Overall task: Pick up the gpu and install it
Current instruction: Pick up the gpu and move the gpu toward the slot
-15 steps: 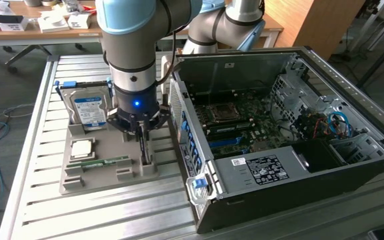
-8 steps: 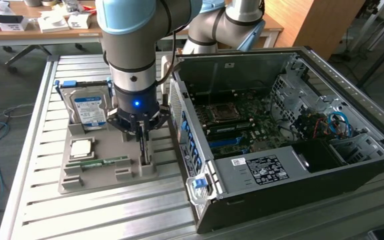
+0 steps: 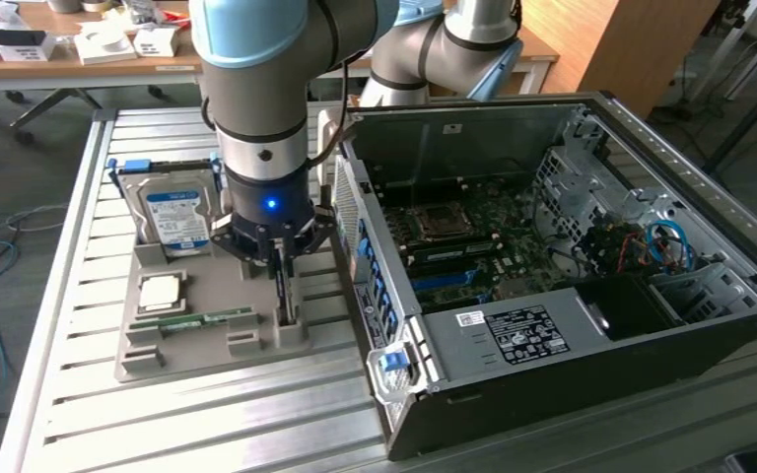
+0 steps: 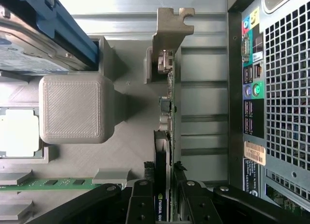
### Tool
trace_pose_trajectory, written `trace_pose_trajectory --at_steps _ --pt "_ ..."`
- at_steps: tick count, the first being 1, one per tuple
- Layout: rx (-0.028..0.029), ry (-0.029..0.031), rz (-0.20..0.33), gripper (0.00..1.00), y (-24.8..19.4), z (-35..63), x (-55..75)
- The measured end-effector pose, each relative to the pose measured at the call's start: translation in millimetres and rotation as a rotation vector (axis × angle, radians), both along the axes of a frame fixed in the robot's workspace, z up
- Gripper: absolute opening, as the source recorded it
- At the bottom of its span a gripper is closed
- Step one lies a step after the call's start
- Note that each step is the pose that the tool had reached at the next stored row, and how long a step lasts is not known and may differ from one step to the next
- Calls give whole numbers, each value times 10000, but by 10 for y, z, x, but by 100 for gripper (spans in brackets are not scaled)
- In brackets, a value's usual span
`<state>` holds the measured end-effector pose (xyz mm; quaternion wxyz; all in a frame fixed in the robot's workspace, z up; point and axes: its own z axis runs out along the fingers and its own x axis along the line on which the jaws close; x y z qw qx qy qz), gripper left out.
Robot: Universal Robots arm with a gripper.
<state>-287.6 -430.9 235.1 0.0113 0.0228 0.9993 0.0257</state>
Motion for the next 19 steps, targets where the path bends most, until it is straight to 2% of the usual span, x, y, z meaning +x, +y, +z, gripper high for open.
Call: trace_pose_trajectory --at_steps 11,19 --pt "1 0 16 26 0 30 0" --pt "1 0 17 26 0 197 0"
